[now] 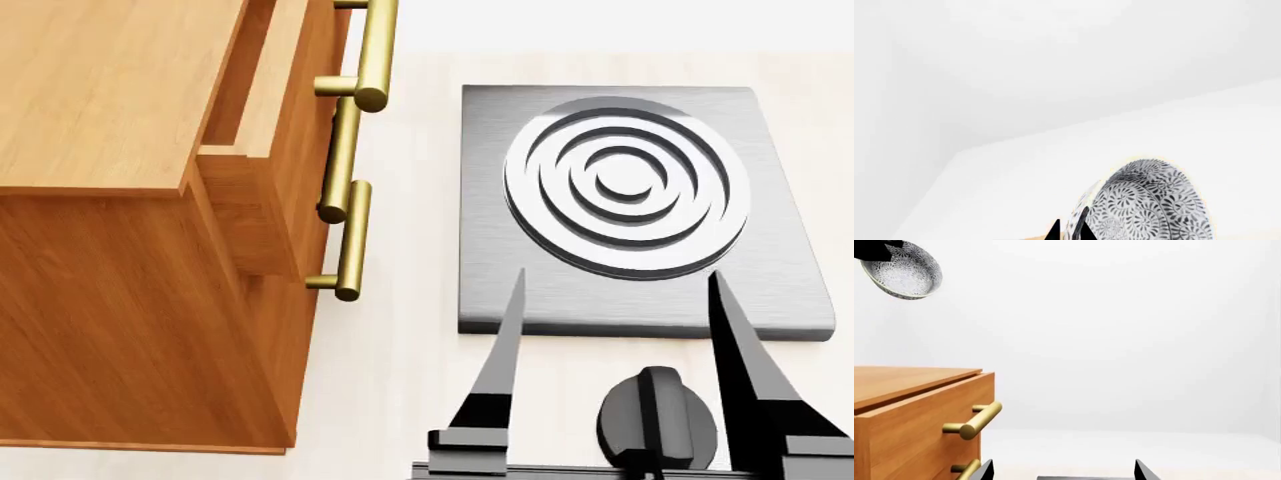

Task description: Pick the akita bowl on the wooden cabinet and place it on the plate.

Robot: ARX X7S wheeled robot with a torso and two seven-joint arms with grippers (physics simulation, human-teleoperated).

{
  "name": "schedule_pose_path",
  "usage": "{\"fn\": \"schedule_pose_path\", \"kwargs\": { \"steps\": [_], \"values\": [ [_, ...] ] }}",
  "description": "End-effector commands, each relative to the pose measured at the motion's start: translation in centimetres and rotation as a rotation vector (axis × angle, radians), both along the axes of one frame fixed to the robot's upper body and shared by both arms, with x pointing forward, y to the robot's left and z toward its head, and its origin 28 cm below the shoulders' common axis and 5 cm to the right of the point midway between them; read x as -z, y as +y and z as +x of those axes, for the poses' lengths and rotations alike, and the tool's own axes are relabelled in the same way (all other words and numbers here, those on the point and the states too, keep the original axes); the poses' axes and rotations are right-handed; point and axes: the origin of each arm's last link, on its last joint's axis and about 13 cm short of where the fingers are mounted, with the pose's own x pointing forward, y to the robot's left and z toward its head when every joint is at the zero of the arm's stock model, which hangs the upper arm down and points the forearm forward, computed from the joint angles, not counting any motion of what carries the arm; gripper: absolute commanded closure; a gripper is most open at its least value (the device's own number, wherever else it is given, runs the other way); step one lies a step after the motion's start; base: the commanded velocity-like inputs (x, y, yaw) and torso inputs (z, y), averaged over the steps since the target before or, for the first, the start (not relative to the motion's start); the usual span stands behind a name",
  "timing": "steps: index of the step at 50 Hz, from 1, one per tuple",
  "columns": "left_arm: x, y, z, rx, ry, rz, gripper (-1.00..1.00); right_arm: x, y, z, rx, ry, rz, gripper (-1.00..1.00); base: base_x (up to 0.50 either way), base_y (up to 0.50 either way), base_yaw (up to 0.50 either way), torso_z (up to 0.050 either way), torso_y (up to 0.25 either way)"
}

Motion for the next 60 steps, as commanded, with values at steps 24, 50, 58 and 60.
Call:
{"fn": "schedule_pose_path", "kwargs": {
  "steps": [24,50,58,60],
  "values": [
    [-2.4,-5.5,-6.9,0.379,-0.493,0.473,1.0,-0.6,-0.2,-0.7,0.009,-0.028,0.008,-1.0,0.0,0.0,0.0,0.0,0.0],
    [0.2,-6.7,-9.1,0.483,-0.596,0.77,1.0,-1.3,-0.7,-1.2,0.031,-0.054,0.023,-1.0,0.0,0.0,0.0,0.0,0.0],
    [1.4,-7.2,-9.4,0.494,-0.576,0.746,1.0,-1.4,-0.7,-1.4,0.032,-0.06,0.024,-1.0,0.0,0.0,0.0,0.0,0.0],
    [1.7,-7.3,-9.5,0.502,-0.574,0.741,1.0,-1.4,-0.7,-1.4,0.032,-0.061,0.024,-1.0,0.0,0.0,0.0,0.0,0.0]
  ]
}}
